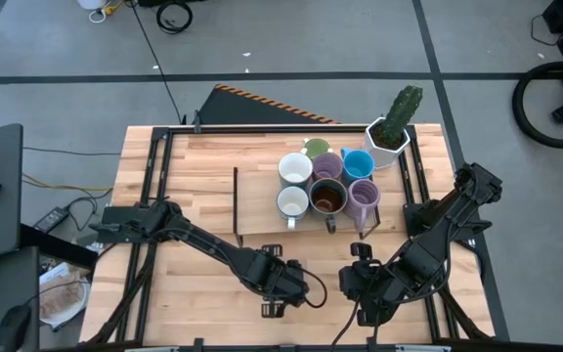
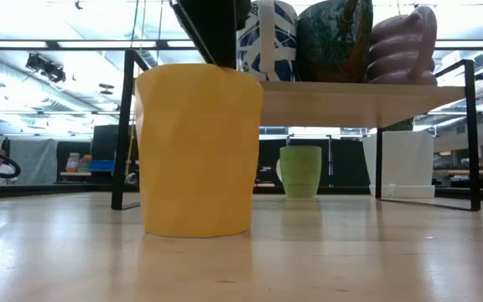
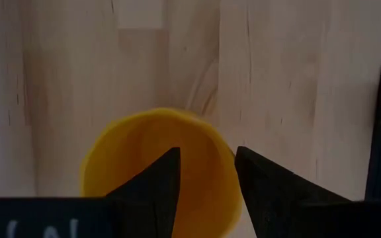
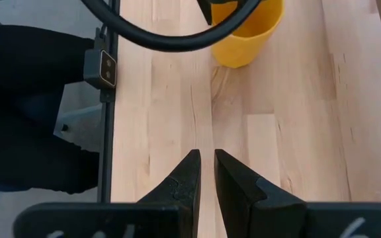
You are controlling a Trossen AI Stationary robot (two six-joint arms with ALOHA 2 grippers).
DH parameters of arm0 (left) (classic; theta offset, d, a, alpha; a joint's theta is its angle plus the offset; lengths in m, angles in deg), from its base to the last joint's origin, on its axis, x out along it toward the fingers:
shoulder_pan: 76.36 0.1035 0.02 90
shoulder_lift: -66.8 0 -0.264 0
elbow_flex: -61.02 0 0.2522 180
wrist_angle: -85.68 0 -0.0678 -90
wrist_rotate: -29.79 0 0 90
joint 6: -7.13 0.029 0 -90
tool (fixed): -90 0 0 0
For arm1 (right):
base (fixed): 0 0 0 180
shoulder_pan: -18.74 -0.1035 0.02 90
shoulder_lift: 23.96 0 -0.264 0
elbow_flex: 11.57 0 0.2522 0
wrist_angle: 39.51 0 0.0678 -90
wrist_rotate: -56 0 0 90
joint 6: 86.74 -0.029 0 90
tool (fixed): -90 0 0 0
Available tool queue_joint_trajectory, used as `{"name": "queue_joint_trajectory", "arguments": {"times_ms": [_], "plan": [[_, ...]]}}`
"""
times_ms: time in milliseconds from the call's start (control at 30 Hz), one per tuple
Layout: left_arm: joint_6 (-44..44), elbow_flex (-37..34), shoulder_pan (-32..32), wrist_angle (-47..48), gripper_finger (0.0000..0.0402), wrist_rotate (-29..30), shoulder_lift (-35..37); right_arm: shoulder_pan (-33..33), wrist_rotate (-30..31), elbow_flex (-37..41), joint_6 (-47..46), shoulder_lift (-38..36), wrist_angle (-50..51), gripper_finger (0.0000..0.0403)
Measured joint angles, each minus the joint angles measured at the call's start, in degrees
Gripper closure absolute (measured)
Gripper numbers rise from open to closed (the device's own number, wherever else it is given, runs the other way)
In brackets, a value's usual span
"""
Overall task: Place coffee mugs
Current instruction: Put the orange mug on the shelf
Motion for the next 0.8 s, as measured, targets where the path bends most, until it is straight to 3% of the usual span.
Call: {"name": "queue_joint_trajectory", "arguments": {"times_ms": [500, 800], "plan": [[-1.70, -0.13, -0.13, -2.37, 0.0247, -2.37, 1.14, 0.00, 0.40, 0.00, 0.02, 0.00, -0.02, 0.0354], [0.99, -0.07, -0.11, -2.53, 0.0247, -2.37, -2.26, -0.04, 0.43, 0.00, 0.00, 0.00, -0.02, 0.0354]]}}
